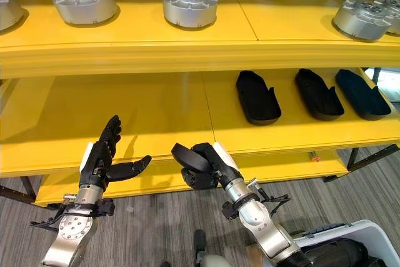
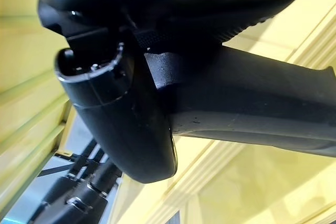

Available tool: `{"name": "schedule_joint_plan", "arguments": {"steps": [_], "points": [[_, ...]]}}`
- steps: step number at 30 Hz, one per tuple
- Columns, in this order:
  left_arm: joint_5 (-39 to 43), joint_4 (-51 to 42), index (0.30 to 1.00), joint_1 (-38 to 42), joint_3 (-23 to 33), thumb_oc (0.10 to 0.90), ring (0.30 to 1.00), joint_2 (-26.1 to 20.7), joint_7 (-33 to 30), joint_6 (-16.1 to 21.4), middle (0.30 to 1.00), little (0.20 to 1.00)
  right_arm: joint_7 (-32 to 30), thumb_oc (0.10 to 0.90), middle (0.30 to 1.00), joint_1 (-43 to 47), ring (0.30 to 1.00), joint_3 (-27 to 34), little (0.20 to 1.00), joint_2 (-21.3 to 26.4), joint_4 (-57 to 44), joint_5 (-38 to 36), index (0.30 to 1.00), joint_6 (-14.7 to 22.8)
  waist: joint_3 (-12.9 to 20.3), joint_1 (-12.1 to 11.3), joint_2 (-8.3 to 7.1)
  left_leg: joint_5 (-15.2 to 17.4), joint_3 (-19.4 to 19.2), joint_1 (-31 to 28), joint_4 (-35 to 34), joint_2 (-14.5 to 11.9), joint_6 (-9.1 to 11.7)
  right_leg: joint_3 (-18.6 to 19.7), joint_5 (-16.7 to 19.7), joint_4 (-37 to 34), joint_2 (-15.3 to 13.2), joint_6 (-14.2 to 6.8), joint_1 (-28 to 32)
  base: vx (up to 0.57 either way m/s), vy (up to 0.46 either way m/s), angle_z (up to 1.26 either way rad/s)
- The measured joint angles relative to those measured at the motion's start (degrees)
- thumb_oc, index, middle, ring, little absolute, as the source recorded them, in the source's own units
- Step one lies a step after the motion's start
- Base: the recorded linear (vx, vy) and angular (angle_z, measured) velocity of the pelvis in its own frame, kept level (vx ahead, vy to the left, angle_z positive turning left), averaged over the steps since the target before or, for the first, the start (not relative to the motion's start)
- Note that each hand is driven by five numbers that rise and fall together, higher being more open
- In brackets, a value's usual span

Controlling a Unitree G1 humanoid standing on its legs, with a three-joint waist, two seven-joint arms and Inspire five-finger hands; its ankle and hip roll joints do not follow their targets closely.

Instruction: Move parts from the plastic box to the shelf.

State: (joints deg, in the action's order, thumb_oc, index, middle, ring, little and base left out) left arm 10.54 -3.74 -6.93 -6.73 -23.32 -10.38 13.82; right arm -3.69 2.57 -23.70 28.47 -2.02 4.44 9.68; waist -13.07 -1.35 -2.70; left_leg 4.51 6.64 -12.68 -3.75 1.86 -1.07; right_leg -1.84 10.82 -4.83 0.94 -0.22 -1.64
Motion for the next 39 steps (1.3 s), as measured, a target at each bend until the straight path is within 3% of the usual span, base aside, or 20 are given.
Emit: {"name": "schedule_joint_plan", "arguments": {"steps": [3,7,9,12,14,15,17,18,19,20,21,23,26,30,32,34,35,37,39], "points": [[0.0,-2.8,1.0,0.3,0.0,0.9,1.0,0.0,1.0,0.0,1.0,1.0,1.3,0.4,0.3,0.1,0.3,0.0,0.3,0.0,-0.1,-2.0,0.3,-0.1,0.0,-0.2,0.06,0.4,-0.2,-0.3,-0.7,-0.1,0.4,-0.1,-0.8,0.0,-0.1,-1.0,0.1,0.17,-0.048,0.1],[-0.2,-6.1,1.0,0.2,-0.1,0.9,1.0,-0.3,-1.3,0.0,1.0,1.0,0.7,0.4,0.3,-0.3,0.3,0.0,0.3,1.1,-12.4,-2.4,0.3,1.0,0.0,-0.2,0.23,0.6,-1.3,-0.4,-0.7,-0.2,0.5,0.3,-0.5,0.0,0.2,-0.5,0.0,0.11,-0.007,-0.09],[0.1,-6.4,1.0,0.2,-0.1,0.9,1.0,-0.2,-1.1,0.0,1.0,1.0,-1.2,0.4,0.3,-0.2,0.3,0.4,0.3,1.0,-13.1,-3.0,0.3,2.1,0.1,-0.2,0.78,0.6,-1.6,-0.5,-0.7,-0.1,0.5,0.8,-0.3,0.0,0.2,-0.4,0.0,0.02,-0.012,-0.09],[0.5,-6.4,1.0,0.1,0.1,0.9,1.0,-0.1,1.8,0.0,1.0,1.0,0.7,0.4,0.3,0.3,0.3,1.8,0.3,0.0,-13.0,-15.5,0.3,1.8,0.1,-0.4,0.89,0.5,-1.8,-0.5,-0.6,0.0,0.5,0.8,0.3,0.0,0.1,0.2,0.0,-0.04,-0.028,-0.04],[0.8,-6.4,1.0,1.9,0.0,0.9,1.0,-0.2,5.0,-0.3,1.0,1.0,9.7,0.4,0.3,7.1,0.3,2.4,0.3,-0.1,-13.2,-27.3,0.3,-3.5,0.2,-0.4,0.86,0.4,-2.1,-0.5,-0.4,0.1,0.6,1.0,0.7,0.0,0.1,0.2,0.1,-0.07,-0.041,-0.04],[2.8,-6.4,1.0,2.9,0.7,0.9,1.0,-0.5,7.0,-0.4,1.0,1.0,13.6,0.4,0.3,12.9,0.3,2.6,0.3,2.9,-13.2,-29.6,0.3,-8.3,0.3,-0.7,0.82,0.4,-2.0,-0.5,-0.1,0.2,0.6,0.9,0.9,0.0,0.0,0.3,0.2,-0.1,-0.046,0.03],[5.4,-6.4,1.0,2.8,1.3,0.9,1.0,-2.0,12.6,-1.1,1.0,1.0,21.7,0.4,0.3,18.3,0.3,3.2,0.3,11.7,-14.1,-36.0,0.3,-13.6,1.1,-2.0,0.17,0.4,-1.9,-0.3,0.3,0.2,0.6,0.8,1.1,0.0,-0.1,0.5,0.3,-0.1,-0.023,0.04],[7.2,-6.4,1.0,2.0,-0.6,0.9,1.0,-5.4,16.0,-2.3,1.0,1.0,24.5,0.4,0.3,19.2,0.3,1.7,0.3,16.1,-14.1,-40.7,0.3,-16.0,2.1,-2.3,-1.44,0.4,-2.0,-0.3,0.4,0.3,0.6,0.8,1.3,0.0,-0.2,0.4,0.3,-0.13,0.014,-0.03],[7.3,-6.4,1.0,1.7,-0.8,0.9,1.0,-5.7,16.0,-2.4,1.0,1.0,24.4,0.4,0.3,19.2,0.3,1.6,0.3,16.1,-13.9,-42.2,0.3,-16.3,2.4,-2.0,-1.98,0.3,-2.2,-0.4,0.4,0.5,0.5,1.0,1.4,0.0,-0.4,0.2,0.3,-0.17,0.041,-0.17],[11.3,-5.7,1.0,1.8,1.9,0.9,1.0,-5.3,15.9,-2.0,1.0,1.0,23.1,0.4,0.3,19.1,0.3,4.4,0.3,10.1,-12.5,-46.5,0.3,-16.4,2.5,-1.7,-1.95,0.1,-3.0,-0.3,0.7,1.3,0.2,1.5,2.0,0.0,-0.9,0.2,0.2,-0.15,0.04,-0.17],[11.5,-6.0,1.0,2.9,3.5,0.9,1.0,-3.9,15.7,-1.4,1.0,1.0,19.8,0.4,0.3,17.4,0.3,6.9,0.3,4.4,-12.6,-44.9,0.3,-14.7,2.7,-1.6,-1.69,0.0,-3.1,-0.3,0.8,1.5,0.0,1.8,1.6,0.0,-1.1,-0.4,0.2,-0.09,0.03,-0.13],[11.2,-6.0,1.0,4.1,3.5,0.9,1.0,-2.9,15.2,-1.3,1.0,1.0,15.6,0.4,0.3,17.3,0.3,7.0,0.3,0.7,-12.7,-37.9,0.3,-10.1,3.0,-1.8,-1.08,-0.1,-3.2,-0.3,0.7,1.7,-0.2,2.3,1.6,0.0,-1.2,-0.4,0.1,0.0,0.0,0.0],[10.4,-6.0,1.0,3.9,1.0,0.9,1.0,-2.5,15.3,-1.8,1.0,1.0,11.4,0.4,0.3,17.4,0.3,7.2,0.3,0.6,-13.4,-25.6,0.3,-2.3,3.5,-1.7,-0.19,-0.1,-3.3,-0.3,0.6,1.9,-0.2,2.4,1.6,0.0,-1.4,-0.5,0.0,0.0,-0.014,-0.01],[8.8,-6.0,1.0,3.0,0.0,0.9,1.0,-2.4,15.2,-2.6,1.0,1.0,10.5,0.4,0.3,17.4,0.3,7.7,0.3,2.3,-13.4,-17.7,0.3,1.2,3.6,-0.8,0.15,-0.1,-3.5,-0.3,0.3,1.2,-0.2,2.3,1.5,-0.1,-0.8,-0.4,-0.2,-0.01,-0.07,-0.02],[8.8,-6.0,1.0,3.1,0.0,0.9,1.0,-2.2,14.8,-2.6,1.0,1.0,8.3,0.4,0.3,20.8,0.3,6.4,0.3,4.5,-14.2,-6.1,0.3,5.5,3.6,-0.8,0.81,-0.1,-3.5,-0.3,0.2,0.7,-0.1,2.0,1.3,-0.1,-0.4,-0.2,-0.2,0.04,-0.065,0.03],[8.8,-6.0,1.0,3.0,0.0,0.9,1.0,-1.8,14.9,-2.6,1.0,1.0,7.6,0.4,0.3,24.1,0.3,3.8,0.3,9.2,-19.0,9.8,0.3,11.9,3.6,-2.1,1.32,0.2,-3.3,-0.3,0.2,0.1,0.5,1.5,1.0,-0.1,0.2,0.4,-0.1,0.11,-0.074,0.05],[8.8,-6.0,1.0,3.0,0.0,0.9,1.0,-1.8,14.9,-2.6,1.0,1.0,7.0,0.4,0.3,25.1,0.3,2.5,0.3,10.2,-19.1,14.5,0.3,13.4,3.6,-2.7,1.35,0.3,-3.2,-0.2,0.2,-0.1,0.6,1.3,0.9,-0.1,0.3,0.7,-0.1,0.15,-0.11,0.1],[8.8,-5.9,1.0,2.1,0.1,0.9,1.0,-1.8,16.1,-2.5,1.0,1.0,6.6,0.4,0.3,26.9,0.3,1.8,0.3,15.6,-18.3,18.3,0.3,17.7,3.6,-3.7,1.34,0.5,-2.4,0.2,0.3,-0.4,1.0,0.2,0.6,-0.1,0.4,1.1,0.1,0.2,-0.108,0.19],[8.7,-5.8,1.0,1.3,0.1,0.9,1.0,-2.0,16.2,-2.5,1.0,1.0,5.2,0.4,0.3,28.6,0.3,0.3,0.3,16.6,-16.8,20.6,0.3,19.4,3.6,-3.8,1.33,0.6,-1.6,0.4,0.4,-0.5,1.2,-0.3,0.2,-0.1,0.4,1.3,0.1,0.18,-0.071,0.18]]}}
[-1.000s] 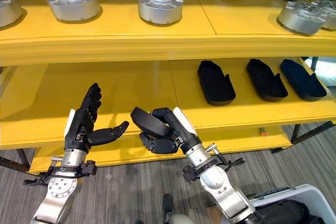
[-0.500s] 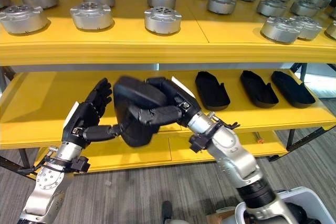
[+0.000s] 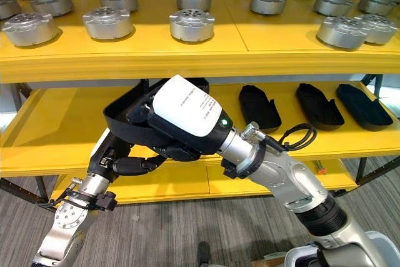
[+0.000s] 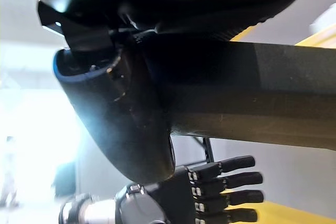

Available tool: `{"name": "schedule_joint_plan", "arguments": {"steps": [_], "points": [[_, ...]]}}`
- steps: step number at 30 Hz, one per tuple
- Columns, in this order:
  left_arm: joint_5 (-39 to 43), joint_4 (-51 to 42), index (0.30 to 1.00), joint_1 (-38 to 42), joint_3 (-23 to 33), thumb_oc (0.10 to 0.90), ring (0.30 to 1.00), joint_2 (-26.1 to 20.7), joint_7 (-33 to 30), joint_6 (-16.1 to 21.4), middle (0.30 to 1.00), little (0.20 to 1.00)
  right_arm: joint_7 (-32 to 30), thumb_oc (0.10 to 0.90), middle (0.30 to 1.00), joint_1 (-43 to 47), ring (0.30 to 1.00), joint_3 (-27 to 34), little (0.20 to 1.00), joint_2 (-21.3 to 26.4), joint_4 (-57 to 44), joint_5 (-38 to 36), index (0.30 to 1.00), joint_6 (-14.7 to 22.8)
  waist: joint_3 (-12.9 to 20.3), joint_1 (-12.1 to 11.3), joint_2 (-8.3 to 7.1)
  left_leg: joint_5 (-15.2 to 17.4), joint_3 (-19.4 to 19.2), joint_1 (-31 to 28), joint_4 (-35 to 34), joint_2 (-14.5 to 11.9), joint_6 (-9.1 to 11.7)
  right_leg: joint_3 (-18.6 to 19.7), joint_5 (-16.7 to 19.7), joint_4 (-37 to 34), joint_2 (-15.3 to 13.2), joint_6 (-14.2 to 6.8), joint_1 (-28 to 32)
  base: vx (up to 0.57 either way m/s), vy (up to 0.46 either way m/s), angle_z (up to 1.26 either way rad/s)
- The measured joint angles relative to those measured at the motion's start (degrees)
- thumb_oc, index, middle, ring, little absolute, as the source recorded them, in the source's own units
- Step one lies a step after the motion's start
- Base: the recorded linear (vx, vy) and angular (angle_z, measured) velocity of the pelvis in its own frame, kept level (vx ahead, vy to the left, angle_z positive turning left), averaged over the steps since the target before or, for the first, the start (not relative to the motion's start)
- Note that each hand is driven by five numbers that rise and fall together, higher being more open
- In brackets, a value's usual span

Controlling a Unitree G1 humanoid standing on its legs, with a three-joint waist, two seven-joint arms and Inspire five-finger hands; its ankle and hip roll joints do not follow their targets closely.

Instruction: Move parts from the plastic box to the shelf.

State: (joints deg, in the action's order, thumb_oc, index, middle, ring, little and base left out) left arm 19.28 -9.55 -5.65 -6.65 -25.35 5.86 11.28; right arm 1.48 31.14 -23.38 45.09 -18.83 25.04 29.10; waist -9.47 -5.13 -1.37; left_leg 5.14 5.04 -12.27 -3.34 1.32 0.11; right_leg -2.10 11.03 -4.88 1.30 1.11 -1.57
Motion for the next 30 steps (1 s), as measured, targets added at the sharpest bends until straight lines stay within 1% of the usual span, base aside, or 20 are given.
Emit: {"name": "schedule_joint_plan", "arguments": {"steps": [2,4,6,7,8,9,10,12,16,18,20,21,22,23,24,25,27,28,29,30], "points": [[-0.1,0.2,1.0,-0.4,-0.1,0.9,1.0,-0.7,0.7,0.0,1.0,1.0,-2.1,0.4,0.3,1.0,0.3,-2.0,0.3,0.2,1.9,4.0,0.3,1.9,0.0,-0.1,-0.01,0.0,0.2,0.1,0.3,-0.1,0.0,-0.1,-0.1,0.0,0.1,0.0,0.0,0.09,-0.039,0.08],[-0.3,0.2,1.0,-0.3,-0.1,0.9,1.0,-0.7,1.1,0.0,1.0,1.0,-2.8,0.4,0.3,1.0,0.3,-4.7,0.3,0.4,2.0,9.2,0.3,4.1,0.0,-0.7,-0.01,0.0,0.2,0.2,0.4,-0.2,0.0,-0.2,-0.1,0.0,0.2,0.0,0.0,0.08,-0.052,0.03],[-0.3,0.2,1.0,-0.3,-0.1,0.9,1.0,-0.7,1.1,0.0,1.0,1.0,-3.1,0.4,0.3,1.0,0.3,-7.0,0.3,0.3,2.3,10.9,0.3,6.3,0.0,-1.2,0.0,0.0,0.2,0.2,0.4,-0.1,-0.1,-0.2,-0.3,0.0,0.1,-0.2,0.0,0.05,-0.088,0.0],[-0.3,0.7,1.0,-0.3,-0.2,0.9,1.0,-1.1,1.0,0.0,1.0,1.0,-4.6,0.4,0.3,1.3,0.3,-8.4,0.3,0.1,3.7,11.0,0.3,7.0,-0.1,-1.2,-0.16,0.0,0.2,0.7,0.7,0.0,-0.1,-0.3,-0.3,0.0,0.0,-0.3,-0.3,-0.05,-0.171,0.04],[-0.2,2.0,1.0,0.0,-0.9,0.9,1.0,-3.2,0.8,0.0,1.0,1.0,-7.3,0.4,0.3,2.6,0.3,-9.9,0.3,-0.3,7.8,11.6,0.3,8.3,-0.4,-1.4,-0.95,0.1,0.2,4.7,2.4,0.8,-0.2,-0.3,0.4,0.0,-0.9,-0.9,-3.5,-0.05,-0.159,0.07],[-0.2,2.7,1.0,0.0,-1.3,0.9,1.0,-3.4,0.8,0.0,1.0,1.0,-7.9,0.4,0.3,3.0,0.3,-10.4,0.3,-0.3,9.4,12.2,0.3,8.3,-0.7,-1.6,-0.97,0.1,0.3,6.0,3.0,1.1,-0.2,-0.4,0.7,0.0,-1.1,-0.6,-4.5,-0.04,-0.226,0.19],[-0.2,3.3,1.0,0.6,-2.3,0.9,1.0,-4.1,0.5,0.0,1.0,1.0,-10.3,0.4,0.3,3.7,0.3,-11.6,0.3,-0.3,12.8,13.3,0.3,8.7,-1.9,-1.6,-1.36,0.1,0.7,8.6,4.4,1.5,-0.2,-0.9,1.1,0.0,-1.6,-0.8,-6.2,-0.01,-0.118,0.18],[-0.2,3.6,1.0,0.6,-2.7,0.9,1.0,-5.2,0.5,0.0,1.0,1.0,-10.3,0.4,0.3,4.0,0.3,-11.7,0.3,0.0,12.8,14.4,0.3,8.9,-5.4,-1.7,-1.22,0.1,1.0,9.9,5.1,1.5,-0.1,-1.5,1.4,0.0,-1.7,-0.4,-7.0,0.01,-0.171,0.15],[-0.2,3.6,1.0,1.3,-2.8,0.9,1.0,-5.3,0.5,0.0,1.0,1.0,-10.6,0.4,0.3,5.6,0.3,-11.8,0.3,1.4,12.9,15.5,0.3,9.7,-7.8,-1.4,0.05,0.1,1.1,10.4,5.5,1.4,-0.1,-1.8,1.4,0.0,-1.7,-0.4,-7.2,0.01,-0.102,0.05],[-0.2,3.7,1.0,3.0,-2.9,0.9,1.0,-5.3,0.5,0.0,1.0,1.0,-11.9,0.4,0.3,6.4,0.3,-11.8,0.3,3.0,12.9,15.5,0.3,9.9,-8.9,-0.9,0.69,0.1,0.7,11.6,7.1,1.6,0.0,-2.7,1.3,0.0,-2.1,-0.3,-7.2,-0.02,-0.025,0.26],[-0.1,4.3,1.0,4.8,-2.9,0.9,1.0,-5.3,0.6,0.1,1.0,1.0,-12.6,0.4,0.3,8.4,0.3,-11.8,0.3,3.9,14.2,15.5,0.3,10.7,-9.8,0.4,1.5,0.1,-1.2,12.9,8.6,1.5,0.0,-4.5,0.7,0.7,-2.6,0.5,-7.3,0.01,0.01,0.48],[0.1,4.7,1.0,5.5,-3.1,0.9,1.0,-5.3,0.7,0.1,1.0,1.0,-12.8,0.4,0.3,8.8,0.3,-11.8,0.3,3.9,14.9,15.5,0.3,10.8,-9.9,0.5,1.67,0.1,-2.1,13.3,9.3,1.5,0.0,-4.9,0.4,1.4,-2.7,0.8,-7.6,0.08,0.026,0.46],[0.2,5.2,1.0,6.4,-3.7,0.9,1.0,-5.3,0.6,0.1,1.0,1.0,-13.2,0.4,0.3,9.2,0.3,-11.7,0.3,4.2,15.8,15.5,0.3,10.9,-10.3,1.1,2.05,0.3,-3.9,13.9,10.2,1.1,0.3,-6.5,-0.5,2.6,-3.2,1.2,-7.5,0.15,0.065,0.77],[0.3,5.6,1.0,7.4,-4.6,0.9,1.0,-5.3,0.6,0.1,1.0,1.0,-13.9,0.4,0.3,9.4,0.3,-11.5,0.3,4.7,16.9,15.4,0.3,11.5,-10.5,2.9,2.79,1.6,-8.2,14.6,10.4,-0.5,0.3,-8.8,-2.1,4.1,-3.4,2.1,-7.5,0.16,0.088,0.83],[0.5,5.7,1.0,7.4,-4.5,0.9,1.0,-5.4,0.6,0.1,1.0,1.0,-13.9,0.4,0.3,9.4,0.3,-11.4,0.3,4.5,17.1,15.4,0.3,11.4,-10.8,3.2,2.44,1.9,-10.6,14.3,10.6,-1.7,-0.4,-9.3,-3.0,5.1,-3.7,2.8,-7.5,0.19,0.248,0.81],[0.6,5.9,1.0,7.4,-5.1,0.9,1.0,-5.5,0.7,0.1,1.0,1.0,-13.9,0.4,0.3,9.4,0.3,-11.4,0.3,4.7,17.1,15.4,0.3,11.4,-11.0,3.5,2.06,1.9,-14.9,14.1,11.0,-4.3,-0.4,-9.8,-3.9,5.9,-4.3,3.2,-7.4,0.15,0.297,0.38],[0.7,6.2,1.0,7.9,-6.4,0.9,1.0,-5.5,0.6,0.1,1.0,1.0,-13.9,0.4,0.3,9.4,0.3,-11.2,0.3,4.8,17.7,15.4,0.3,11.2,-11.1,3.6,2.07,0.6,-15.1,14.6,9.7,-7.5,1.8,-9.7,-4.4,5.4,-5.6,2.7,-7.2,0.12,0.32,0.25],[0.7,6.7,1.0,8.5,-7.4,0.9,1.0,-5.4,0.6,0.1,1.0,1.0,-13.9,0.4,0.3,9.5,0.3,-11.2,0.3,4.9,18.6,15.3,0.3,11.0,-11.3,3.7,2.28,-0.7,-15.0,14.7,7.0,-9.0,3.6,-9.6,-4.4,5.1,-6.5,2.7,-6.9,0.09,0.239,0.25],[0.8,7.4,1.0,9.2,-8.3,0.9,1.0,-5.4,0.4,0.1,1.0,1.0,-13.9,0.4,0.3,9.7,0.3,-11.2,0.3,4.9,19.8,15.0,0.3,10.9,-11.5,3.9,2.73,-2.6,-13.8,15.3,5.1,-10.4,6.1,-8.9,-4.4,5.1,-7.5,2.2,-6.7,0.12,0.242,0.23],[0.8,7.6,1.0,9.7,-9.1,0.9,1.0,-5.4,0.0,0.1,1.0,1.0,-13.9,0.4,0.3,10.1,0.3,-11.2,0.3,4.9,20.9,14.5,0.3,10.8,-11.9,3.9,3.4,-4.0,-12.5,16.3,4.3,-11.4,7.8,-8.2,-4.5,5.1,-8.0,1.8,-6.5,0.11,0.192,0.1]]}}
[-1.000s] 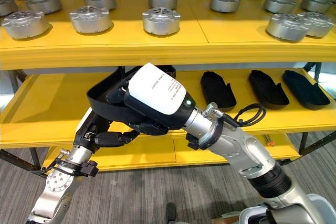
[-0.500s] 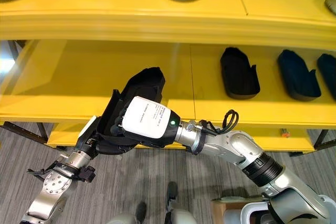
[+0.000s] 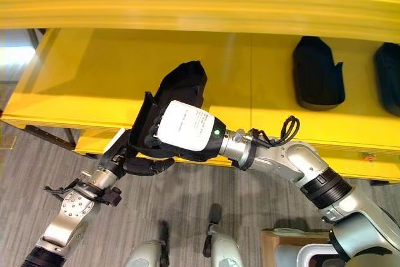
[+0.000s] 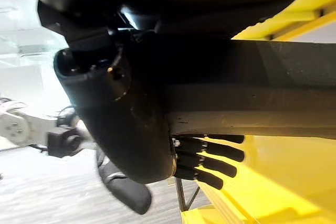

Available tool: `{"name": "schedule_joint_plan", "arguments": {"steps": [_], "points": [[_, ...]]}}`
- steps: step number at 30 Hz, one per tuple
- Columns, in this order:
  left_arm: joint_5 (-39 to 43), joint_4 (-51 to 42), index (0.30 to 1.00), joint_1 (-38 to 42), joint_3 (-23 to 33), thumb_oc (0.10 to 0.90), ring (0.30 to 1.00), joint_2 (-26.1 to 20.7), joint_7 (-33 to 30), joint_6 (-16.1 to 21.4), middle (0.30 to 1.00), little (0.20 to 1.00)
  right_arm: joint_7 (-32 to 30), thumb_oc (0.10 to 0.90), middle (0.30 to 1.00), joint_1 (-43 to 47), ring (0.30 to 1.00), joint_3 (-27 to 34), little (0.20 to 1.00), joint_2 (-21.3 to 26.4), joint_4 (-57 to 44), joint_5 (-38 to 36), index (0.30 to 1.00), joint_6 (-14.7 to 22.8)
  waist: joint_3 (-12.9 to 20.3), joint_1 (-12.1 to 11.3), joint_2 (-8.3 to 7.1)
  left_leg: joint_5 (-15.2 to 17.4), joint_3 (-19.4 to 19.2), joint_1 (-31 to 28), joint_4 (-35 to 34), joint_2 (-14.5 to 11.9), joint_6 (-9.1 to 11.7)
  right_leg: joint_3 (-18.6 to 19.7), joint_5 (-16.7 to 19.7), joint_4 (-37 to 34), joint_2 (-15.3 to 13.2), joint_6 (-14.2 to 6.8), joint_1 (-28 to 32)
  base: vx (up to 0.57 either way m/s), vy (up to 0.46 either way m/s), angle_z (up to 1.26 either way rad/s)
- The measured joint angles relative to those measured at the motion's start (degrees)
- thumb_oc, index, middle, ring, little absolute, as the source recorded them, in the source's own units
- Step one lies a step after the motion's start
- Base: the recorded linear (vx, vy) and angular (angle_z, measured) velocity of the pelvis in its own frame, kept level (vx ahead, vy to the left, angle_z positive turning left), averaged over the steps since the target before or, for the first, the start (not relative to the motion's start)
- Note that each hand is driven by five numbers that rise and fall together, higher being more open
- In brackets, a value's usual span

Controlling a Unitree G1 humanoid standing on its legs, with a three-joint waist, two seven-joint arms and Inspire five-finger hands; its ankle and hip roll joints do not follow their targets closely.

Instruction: Move parts from the plastic box to the shelf.

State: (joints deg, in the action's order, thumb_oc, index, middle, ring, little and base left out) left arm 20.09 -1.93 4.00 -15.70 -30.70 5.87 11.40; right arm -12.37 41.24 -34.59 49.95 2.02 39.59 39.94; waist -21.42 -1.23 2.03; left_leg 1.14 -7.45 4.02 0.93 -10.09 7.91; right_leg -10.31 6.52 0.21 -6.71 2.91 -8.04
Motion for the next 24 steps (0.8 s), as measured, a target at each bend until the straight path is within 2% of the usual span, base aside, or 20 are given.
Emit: {"name": "schedule_joint_plan", "arguments": {"steps": [1,2,3,4,6,8,10,12,15,18,19,24], "points": [[0.0,-0.1,1.0,0.1,-0.4,0.9,1.0,0.1,-0.3,0.0,1.0,1.0,0.1,0.4,0.3,0.5,0.3,0.0,0.3,0.1,0.7,-0.3,0.3,-0.1,-0.5,-0.2,0.89,-1.5,0.9,0.4,-0.6,-0.9,-0.7,0.4,-0.1,0.3,-0.5,-0.5,0.2,0.1,0.176,-0.07],[0.0,-0.4,1.0,-0.2,-0.5,0.9,1.0,0.1,-0.2,0.0,1.0,1.0,0.3,0.4,0.3,1.1,0.3,0.0,0.3,0.3,1.4,-0.5,0.3,-0.2,-0.9,-0.3,2.06,-2.0,1.5,0.6,-1.2,-1.1,-1.8,0.9,0.0,0.8,-1.1,-2.3,0.3,0.09,0.163,-0.28],[0.0,-0.9,1.0,-0.5,-0.6,0.9,1.0,0.1,-0.2,0.0,1.0,1.0,0.5,0.4,0.3,1.8,0.3,0.0,0.3,0.8,2.2,-1.1,0.3,-0.1,-1.1,-0.4,3.87,-1.3,1.5,0.2,-2.0,-0.9,-3.3,1.3,0.1,1.5,-1.2,-3.7,0.2,0.09,0.142,-0.5],[0.0,-1.1,1.0,-0.5,-0.4,0.9,1.0,0.0,-0.2,0.1,1.0,1.0,1.7,0.4,0.3,1.5,0.3,0.1,0.3,1.1,2.2,-3.3,0.3,-0.9,-1.5,-0.6,4.31,-5.2,1.2,-0.2,-1.5,0.1,-2.2,2.1,0.1,2.0,-1.9,-5.6,0.2,0.11,0.15,-0.47],[0.0,-1.1,1.0,-0.4,-0.4,0.9,1.0,0.0,-0.5,0.0,1.0,1.0,4.2,0.4,0.3,1.3,0.3,0.1,0.3,1.5,1.5,-7.8,0.3,-2.6,-1.5,0.1,3.69,-5.5,0.6,-0.6,-1.8,3.2,-2.7,1.8,-0.8,2.6,-5.4,-6.9,0.2,0.07,0.082,-0.11],[0.0,-1.6,1.0,-0.3,-0.4,0.9,1.0,0.0,-0.7,0.1,1.0,1.0,6.7,0.4,0.3,1.2,0.3,0.4,0.3,1.3,0.5,-12.4,0.3,-4.9,-1.5,1.0,3.56,-6.3,0.8,-1.3,-3.0,5.6,-4.5,2.6,-0.6,3.2,-6.5,-7.2,0.7,0.03,0.039,0.25],[0.0,-2.2,1.0,-0.1,-0.2,0.9,1.0,0.0,-1.5,0.1,1.0,1.0,7.7,0.4,0.3,1.3,0.3,0.6,0.3,0.6,0.6,-15.6,0.3,-7.2,-1.5,0.2,3.53,-6.6,0.7,-1.4,-3.2,6.4,-4.8,2.7,-0.2,3.5,-7.2,-7.5,0.6,0.03,0.037,0.13],[0.0,-2.2,1.0,-0.1,-0.1,0.9,1.0,-0.1,-1.9,0.0,1.0,1.0,9.2,0.4,0.3,1.3,0.3,0.6,0.3,-0.9,1.2,-18.5,0.3,-10.2,-1.5,-0.6,3.51,-6.5,0.5,-2.1,-3.5,6.4,-4.8,2.7,0.1,4.1,-7.2,-8.2,0.7,0.05,0.004,0.01],[0.0,-2.2,1.0,0.2,-0.1,0.9,1.0,-0.1,-1.9,0.0,1.0,1.0,10.4,0.4,0.3,1.3,0.3,1.4,0.3,-1.7,1.3,-19.4,0.3,-13.9,-1.5,-0.6,3.45,-6.4,0.5,-3.3,-3.6,6.2,-5.0,2.1,-0.5,4.0,-6.9,-9.5,2.1,0.08,-0.029,0.0],[0.0,-2.6,1.0,0.3,-0.1,0.9,1.0,0.0,-1.8,0.0,1.0,1.0,10.4,0.4,0.3,1.2,0.3,2.2,0.3,-2.3,4.2,-19.7,0.3,-17.5,-1.5,-0.3,3.35,-6.3,0.4,-5.5,-3.6,5.5,-5.0,1.9,-0.6,2.8,-6.0,-9.6,4.7,0.13,-0.079,-0.13],[0.0,-3.5,1.0,0.3,0.2,0.9,1.0,0.0,-1.4,0.0,1.0,1.0,10.3,0.4,0.3,0.8,0.3,3.7,0.3,-3.1,6.1,-20.6,0.3,-19.7,-1.3,-0.4,2.64,-5.9,0.2,-6.3,-3.6,4.9,-4.4,1.9,-1.3,1.8,-5.4,-10.1,5.8,0.12,-0.108,-0.14],[0.0,-4.9,1.0,0.8,0.3,0.9,1.0,0.1,0.1,-0.2,1.0,1.0,8.5,0.4,0.3,0.4,0.3,7.7,0.3,-4.1,13.1,-20.7,0.3,-23.8,-1.3,-0.4,2.13,-5.2,0.4,-6.4,-3.1,3.0,-3.5,1.8,-2.0,2.2,-3.5,-9.8,5.9,0.06,-0.088,-0.04]]}}
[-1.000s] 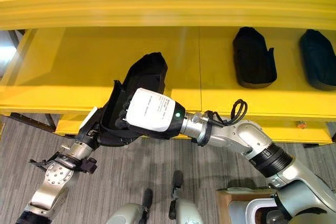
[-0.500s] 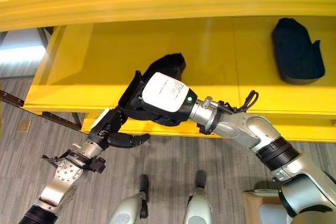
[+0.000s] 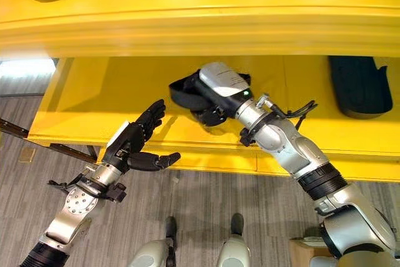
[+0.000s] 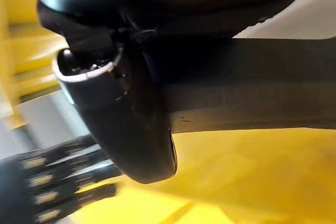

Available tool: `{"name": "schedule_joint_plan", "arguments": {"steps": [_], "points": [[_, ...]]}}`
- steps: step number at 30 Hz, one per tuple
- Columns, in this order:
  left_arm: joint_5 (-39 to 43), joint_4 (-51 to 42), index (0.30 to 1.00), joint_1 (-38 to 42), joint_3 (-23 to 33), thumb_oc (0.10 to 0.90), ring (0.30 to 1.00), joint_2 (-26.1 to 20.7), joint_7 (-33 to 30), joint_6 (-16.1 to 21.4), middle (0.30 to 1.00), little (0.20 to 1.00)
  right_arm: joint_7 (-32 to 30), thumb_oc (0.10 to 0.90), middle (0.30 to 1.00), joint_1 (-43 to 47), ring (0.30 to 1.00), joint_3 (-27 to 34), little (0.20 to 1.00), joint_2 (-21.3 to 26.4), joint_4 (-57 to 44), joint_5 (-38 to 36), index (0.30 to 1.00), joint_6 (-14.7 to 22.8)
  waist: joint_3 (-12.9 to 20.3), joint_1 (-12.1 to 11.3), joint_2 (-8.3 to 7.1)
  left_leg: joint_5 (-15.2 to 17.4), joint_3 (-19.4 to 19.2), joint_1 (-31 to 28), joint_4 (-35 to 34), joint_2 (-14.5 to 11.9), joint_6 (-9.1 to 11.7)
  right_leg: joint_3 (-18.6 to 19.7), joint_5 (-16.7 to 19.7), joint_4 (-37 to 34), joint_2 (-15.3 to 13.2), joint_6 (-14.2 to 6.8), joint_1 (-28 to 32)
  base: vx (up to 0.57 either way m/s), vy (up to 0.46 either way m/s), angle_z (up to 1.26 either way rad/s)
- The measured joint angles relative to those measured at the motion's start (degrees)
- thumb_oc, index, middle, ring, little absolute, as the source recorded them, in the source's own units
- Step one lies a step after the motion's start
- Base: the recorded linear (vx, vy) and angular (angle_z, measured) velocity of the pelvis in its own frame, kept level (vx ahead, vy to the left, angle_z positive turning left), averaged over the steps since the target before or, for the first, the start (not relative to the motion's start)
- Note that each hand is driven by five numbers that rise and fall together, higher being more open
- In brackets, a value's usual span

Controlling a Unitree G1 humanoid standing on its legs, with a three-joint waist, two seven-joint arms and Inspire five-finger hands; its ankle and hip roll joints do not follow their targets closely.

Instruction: Move parts from the plastic box to the shelf.

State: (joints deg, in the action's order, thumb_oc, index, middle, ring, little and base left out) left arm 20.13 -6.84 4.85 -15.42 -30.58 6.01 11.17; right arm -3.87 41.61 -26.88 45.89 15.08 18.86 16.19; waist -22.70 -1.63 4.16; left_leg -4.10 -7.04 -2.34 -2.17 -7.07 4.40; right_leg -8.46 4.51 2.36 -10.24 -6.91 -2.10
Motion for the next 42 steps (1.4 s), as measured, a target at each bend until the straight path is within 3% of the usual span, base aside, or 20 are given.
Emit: {"name": "schedule_joint_plan", "arguments": {"steps": [2,10,16,25,27,28,31,36,42], "points": [[0.0,0.0,1.0,-0.2,0.0,0.9,1.0,0.0,1.1,-0.4,1.0,1.0,-0.5,0.4,0.3,-0.1,0.3,2.1,0.3,0.1,3.5,-0.9,0.3,-2.7,0.0,-0.1,-0.02,0.3,0.1,0.2,0.8,-0.6,0.6,0.2,0.3,0.2,0.6,0.4,0.0,0.0,-0.096,-0.05],[0.0,0.1,1.0,-0.2,0.0,0.9,1.0,-0.1,2.1,-1.1,1.0,1.0,-2.1,0.4,0.3,-0.2,0.3,3.6,0.3,2.5,6.3,-2.1,0.3,-3.5,0.0,-0.2,-0.18,0.8,0.3,3.5,3.1,-0.8,0.6,1.0,0.7,2.2,0.6,1.0,-3.6,-0.06,-0.047,-0.03],[0.0,0.2,1.0,0.3,-0.1,0.9,1.0,-0.1,2.2,-1.1,1.0,1.0,-2.1,0.4,0.3,0.1,0.3,3.6,0.3,4.0,9.0,-2.1,0.3,0.5,-0.2,-0.4,-0.64,1.3,0.4,5.5,5.2,-0.8,0.5,1.4,0.7,3.8,0.6,1.2,-5.5,-0.07,-0.071,-0.02],[0.0,0.7,1.0,1.5,-0.1,0.9,1.0,-0.1,2.2,-1.1,1.0,1.0,0.2,0.4,0.3,1.8,0.3,2.3,0.3,4.7,4.2,-1.5,0.3,2.4,-1.2,-0.1,-2.16,1.8,-0.1,9.2,7.5,-0.9,0.6,2.8,0.6,6.1,0.7,1.5,-9.8,-0.07,-0.061,-0.07],[-0.1,0.9,1.0,2.3,-0.1,0.9,1.0,-0.1,2.2,-1.1,1.0,1.0,1.1,0.4,0.3,4.1,0.3,-3.3,0.3,6.1,0.6,9.7,0.3,6.9,-3.4,-0.3,-2.38,2.1,0.0,10.4,8.8,-1.1,0.7,3.1,0.4,7.5,0.8,1.8,-11.2,-0.08,-0.103,0.0],[-0.1,0.9,1.0,2.5,-0.1,0.9,1.0,-0.2,2.2,-1.1,1.0,1.0,0.5,0.4,0.3,5.8,0.3,-10.7,0.3,10.2,-4.9,16.9,0.3,10.9,-4.5,-0.6,-2.87,2.0,0.5,11.3,9.4,-1.4,0.8,2.7,0.3,8.1,0.9,1.9,-11.7,-0.07,-0.136,0.06],[-0.1,0.7,1.0,1.8,0.6,0.9,1.0,-3.0,3.4,-1.1,1.0,1.0,-3.1,0.4,0.3,7.4,0.3,-16.6,0.3,11.5,-8.4,16.9,0.3,14.0,-4.7,-2.1,-3.24,2.5,0.6,11.3,10.3,-2.4,1.6,2.6,-0.5,9.0,1.8,2.6,-11.8,-0.02,-0.087,-0.01],[0.0,0.7,1.0,1.6,1.3,0.9,1.0,-2.9,3.4,-1.1,1.0,1.0,-5.1,0.4,0.3,7.3,0.3,-14.9,0.3,7.4,-5.6,17.1,0.3,14.5,-4.7,-2.4,-3.24,2.6,0.9,11.3,10.3,-2.5,1.7,2.4,-0.8,9.3,1.8,2.7,-11.8,0.0,0.0,0.0],[0.0,0.7,1.0,2.5,2.2,0.9,1.0,-2.9,3.5,-1.1,1.0,1.0,-5.9,0.4,0.3,7.3,0.3,-14.0,0.3,6.2,-5.0,17.1,0.3,12.8,-4.8,-3.1,-3.03,2.7,1.1,11.4,10.2,-2.5,1.6,2.2,-1.0,9.5,1.7,2.8,-11.9,0.0,0.0,0.0]]}}
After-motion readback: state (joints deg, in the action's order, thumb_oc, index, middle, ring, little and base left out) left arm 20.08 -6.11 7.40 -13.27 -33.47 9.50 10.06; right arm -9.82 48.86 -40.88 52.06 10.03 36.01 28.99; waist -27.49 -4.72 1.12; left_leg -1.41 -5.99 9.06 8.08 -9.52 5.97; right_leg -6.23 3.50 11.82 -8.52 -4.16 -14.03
